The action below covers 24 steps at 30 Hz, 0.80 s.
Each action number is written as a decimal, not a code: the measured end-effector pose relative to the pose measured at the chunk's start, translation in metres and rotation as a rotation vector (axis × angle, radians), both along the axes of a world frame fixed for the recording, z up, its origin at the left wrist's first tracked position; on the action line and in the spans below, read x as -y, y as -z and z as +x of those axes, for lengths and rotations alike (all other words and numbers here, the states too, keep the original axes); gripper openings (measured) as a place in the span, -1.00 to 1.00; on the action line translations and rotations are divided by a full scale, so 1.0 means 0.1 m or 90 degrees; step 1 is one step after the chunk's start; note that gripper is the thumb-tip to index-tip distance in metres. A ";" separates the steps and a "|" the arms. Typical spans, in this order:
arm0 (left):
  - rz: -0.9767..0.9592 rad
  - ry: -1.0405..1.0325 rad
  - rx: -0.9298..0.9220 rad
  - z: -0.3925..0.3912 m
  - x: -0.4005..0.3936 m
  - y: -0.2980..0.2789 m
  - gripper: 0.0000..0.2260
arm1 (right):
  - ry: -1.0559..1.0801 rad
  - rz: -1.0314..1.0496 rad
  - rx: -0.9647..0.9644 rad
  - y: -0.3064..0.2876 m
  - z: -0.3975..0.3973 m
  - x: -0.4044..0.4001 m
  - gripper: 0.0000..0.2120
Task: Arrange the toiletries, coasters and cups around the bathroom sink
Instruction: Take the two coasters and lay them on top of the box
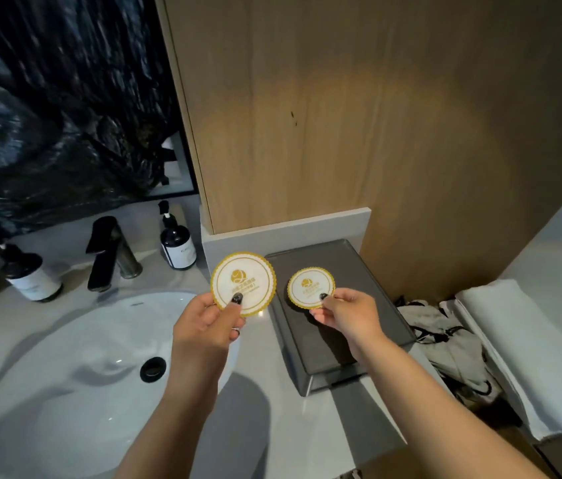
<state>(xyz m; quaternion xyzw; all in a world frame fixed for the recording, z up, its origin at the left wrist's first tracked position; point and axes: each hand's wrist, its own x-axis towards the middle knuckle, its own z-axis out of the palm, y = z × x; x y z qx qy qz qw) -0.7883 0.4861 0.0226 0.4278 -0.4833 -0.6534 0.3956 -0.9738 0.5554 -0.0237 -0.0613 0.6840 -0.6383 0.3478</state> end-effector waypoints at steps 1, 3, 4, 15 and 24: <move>0.003 -0.018 0.012 -0.01 0.02 0.01 -0.92 | -0.003 0.001 -0.003 0.04 -0.06 0.07 -0.96; -0.002 -0.053 0.040 -0.03 0.06 0.03 -0.92 | -0.001 0.000 0.001 0.11 -0.15 0.20 -0.95; -0.004 -0.070 0.045 -0.05 0.07 0.03 -0.93 | 0.001 0.001 0.004 0.14 -0.18 0.26 -0.91; 0.044 -0.171 0.044 -0.48 -0.15 0.13 -0.88 | -0.170 0.104 -0.379 0.24 -0.36 0.26 -0.78; 0.048 -0.195 0.072 -0.59 -0.20 0.12 -0.83 | -0.566 0.208 -0.875 0.48 -0.68 0.19 -0.46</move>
